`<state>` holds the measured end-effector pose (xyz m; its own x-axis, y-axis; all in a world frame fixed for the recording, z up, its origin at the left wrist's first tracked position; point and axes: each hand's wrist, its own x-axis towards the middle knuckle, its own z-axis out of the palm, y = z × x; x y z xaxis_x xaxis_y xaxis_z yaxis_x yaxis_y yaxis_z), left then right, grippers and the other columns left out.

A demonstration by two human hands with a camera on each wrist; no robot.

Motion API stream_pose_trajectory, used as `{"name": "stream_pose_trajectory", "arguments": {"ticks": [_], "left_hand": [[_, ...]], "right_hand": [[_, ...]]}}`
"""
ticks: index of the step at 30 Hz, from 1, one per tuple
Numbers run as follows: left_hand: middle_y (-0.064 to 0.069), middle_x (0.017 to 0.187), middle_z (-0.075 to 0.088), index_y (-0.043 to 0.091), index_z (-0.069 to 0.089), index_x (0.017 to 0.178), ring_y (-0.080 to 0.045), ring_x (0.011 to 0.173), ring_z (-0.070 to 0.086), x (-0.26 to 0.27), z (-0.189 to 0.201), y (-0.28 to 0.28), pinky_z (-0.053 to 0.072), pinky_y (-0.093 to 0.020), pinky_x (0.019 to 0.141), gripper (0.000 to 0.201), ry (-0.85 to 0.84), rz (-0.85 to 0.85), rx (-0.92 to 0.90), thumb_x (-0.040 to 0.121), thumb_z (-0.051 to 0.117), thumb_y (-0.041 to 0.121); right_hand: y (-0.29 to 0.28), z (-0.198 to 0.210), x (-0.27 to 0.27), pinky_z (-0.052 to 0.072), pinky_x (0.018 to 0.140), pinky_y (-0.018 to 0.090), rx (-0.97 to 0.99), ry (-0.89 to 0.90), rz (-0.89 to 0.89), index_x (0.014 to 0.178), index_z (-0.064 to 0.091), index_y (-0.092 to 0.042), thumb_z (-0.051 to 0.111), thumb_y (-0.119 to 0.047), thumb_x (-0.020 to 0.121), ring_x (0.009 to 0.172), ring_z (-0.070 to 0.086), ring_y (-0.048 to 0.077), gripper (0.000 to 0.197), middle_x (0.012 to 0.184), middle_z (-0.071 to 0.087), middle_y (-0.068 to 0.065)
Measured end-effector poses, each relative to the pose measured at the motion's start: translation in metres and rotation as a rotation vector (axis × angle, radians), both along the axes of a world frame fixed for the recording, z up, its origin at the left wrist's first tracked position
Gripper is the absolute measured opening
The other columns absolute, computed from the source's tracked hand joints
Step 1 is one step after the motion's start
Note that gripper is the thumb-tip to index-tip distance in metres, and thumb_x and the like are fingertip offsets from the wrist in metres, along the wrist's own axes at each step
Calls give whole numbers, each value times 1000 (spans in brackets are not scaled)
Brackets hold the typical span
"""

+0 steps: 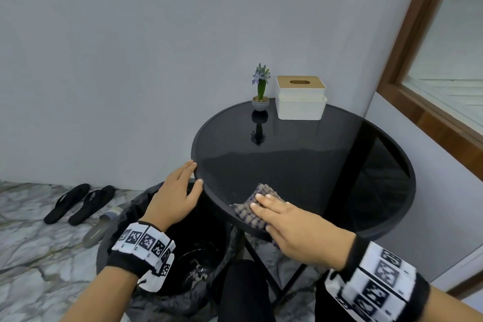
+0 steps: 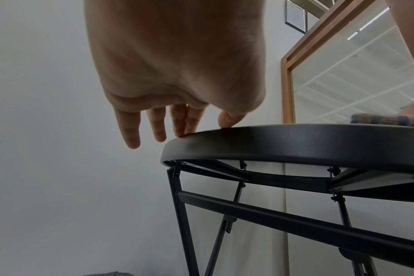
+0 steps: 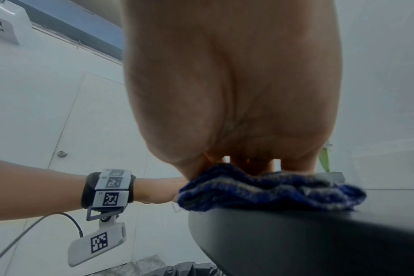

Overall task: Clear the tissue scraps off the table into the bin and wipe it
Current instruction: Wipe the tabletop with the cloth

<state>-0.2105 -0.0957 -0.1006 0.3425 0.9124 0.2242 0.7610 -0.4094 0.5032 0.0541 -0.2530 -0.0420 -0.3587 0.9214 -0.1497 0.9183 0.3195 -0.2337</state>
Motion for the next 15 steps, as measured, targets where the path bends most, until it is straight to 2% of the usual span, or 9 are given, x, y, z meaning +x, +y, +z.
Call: {"name": "stream_pose_trajectory", "arguments": {"ticks": [2, 5, 7, 9, 12, 15], "left_hand": [[7, 159, 30, 25, 32, 151, -11, 146, 25, 3, 2, -2, 27, -38, 117, 60, 1, 10, -8, 97, 38, 49], [4, 159, 30, 20, 32, 151, -13, 146, 25, 9, 5, -6, 24, -36, 118, 57, 13, 30, -9, 99, 38, 43], [0, 159, 30, 15, 34, 151, -16, 146, 25, 13, 5, -8, 23, -35, 118, 54, 20, 43, -3, 101, 37, 37], [-4, 159, 30, 12, 34, 150, -18, 147, 25, 18, 5, -12, 21, -33, 118, 52, 24, 52, 1, 102, 34, 33], [-5, 159, 30, 10, 35, 150, -19, 147, 23, 28, 8, -20, 18, -33, 118, 52, 9, 51, 12, 103, 35, 34], [-3, 159, 29, 11, 37, 149, -19, 148, 19, 45, 11, -30, 14, -34, 120, 55, -11, 12, 47, 102, 34, 40]], "right_hand": [[-13, -2, 15, 2, 118, 21, 37, -10, -57, 154, 9, -28, 27, -31, 102, 148, -1, 5, 55, 162, 0, -9], [-24, -3, 36, 3, 118, 19, 70, -28, -164, 154, 10, -28, 24, -41, 101, 148, 2, 5, 56, 162, 3, -10], [-26, -7, 44, 5, 119, 23, 104, -69, -230, 154, 9, -26, 11, -52, 94, 148, 3, 7, 65, 162, 4, -7], [-22, -12, 45, 6, 120, 29, 132, -94, -295, 154, 9, -25, 2, -57, 87, 149, 0, 9, 74, 162, 4, -5], [-6, -18, 36, 2, 119, 35, 180, -72, -376, 154, 10, -24, 6, -55, 90, 149, -3, 13, 71, 163, 4, -2], [11, -20, 28, 2, 120, 39, 177, -57, -363, 154, 8, -22, 10, -54, 94, 149, -4, 14, 67, 163, 3, -1]]}}
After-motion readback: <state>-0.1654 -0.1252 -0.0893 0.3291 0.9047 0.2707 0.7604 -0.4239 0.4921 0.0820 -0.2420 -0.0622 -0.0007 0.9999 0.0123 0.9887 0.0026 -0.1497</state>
